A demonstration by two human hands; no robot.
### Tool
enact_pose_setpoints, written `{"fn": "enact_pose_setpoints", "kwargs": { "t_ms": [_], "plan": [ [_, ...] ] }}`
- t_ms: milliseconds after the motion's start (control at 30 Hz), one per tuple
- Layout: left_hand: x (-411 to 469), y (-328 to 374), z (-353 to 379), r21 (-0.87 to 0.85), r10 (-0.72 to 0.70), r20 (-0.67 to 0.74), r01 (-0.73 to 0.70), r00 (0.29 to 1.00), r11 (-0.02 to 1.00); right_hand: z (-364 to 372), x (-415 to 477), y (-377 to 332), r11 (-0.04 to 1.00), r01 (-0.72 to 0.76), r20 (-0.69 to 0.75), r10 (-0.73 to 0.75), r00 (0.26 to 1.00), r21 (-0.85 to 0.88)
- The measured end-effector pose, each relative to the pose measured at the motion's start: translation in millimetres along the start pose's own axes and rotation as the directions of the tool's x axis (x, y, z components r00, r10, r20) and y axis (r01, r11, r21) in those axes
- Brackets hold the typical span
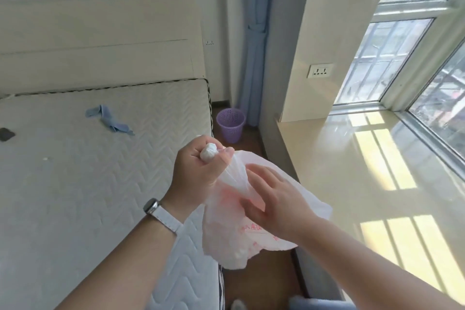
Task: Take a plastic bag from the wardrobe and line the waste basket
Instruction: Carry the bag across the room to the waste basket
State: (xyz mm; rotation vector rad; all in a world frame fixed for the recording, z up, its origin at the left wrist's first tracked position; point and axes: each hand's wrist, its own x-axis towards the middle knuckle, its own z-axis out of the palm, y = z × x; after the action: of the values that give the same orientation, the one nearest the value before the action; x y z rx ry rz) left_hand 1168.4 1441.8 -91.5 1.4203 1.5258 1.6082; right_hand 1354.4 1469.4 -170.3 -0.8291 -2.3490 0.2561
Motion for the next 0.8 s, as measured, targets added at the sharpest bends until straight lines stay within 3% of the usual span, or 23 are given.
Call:
{"fn": "enact_pose_setpoints", "kwargs": {
  "t_ms": [233,367,800],
  "plan": [
    [75.1,-19.9,7.9,-0.023,0.03,-0.015,-0.03,0.999,0.999,3.3,60.4,43.7,0.996,-0.022,-0.002,0.022,1.0,-0.083],
    [109.8,-34.3,20.7,-0.062,-0.03,-0.02,0.028,0.999,0.998,7.2,87.9,74.2,0.995,-0.03,-0.003,0.03,1.0,-0.1],
    [280.7,-89.5,112.5,0.015,-0.123,-0.058,0.124,0.991,0.992,43.5,205.2,248.5,0.995,-0.035,-0.036,0.039,0.999,0.096]
  ]
}}
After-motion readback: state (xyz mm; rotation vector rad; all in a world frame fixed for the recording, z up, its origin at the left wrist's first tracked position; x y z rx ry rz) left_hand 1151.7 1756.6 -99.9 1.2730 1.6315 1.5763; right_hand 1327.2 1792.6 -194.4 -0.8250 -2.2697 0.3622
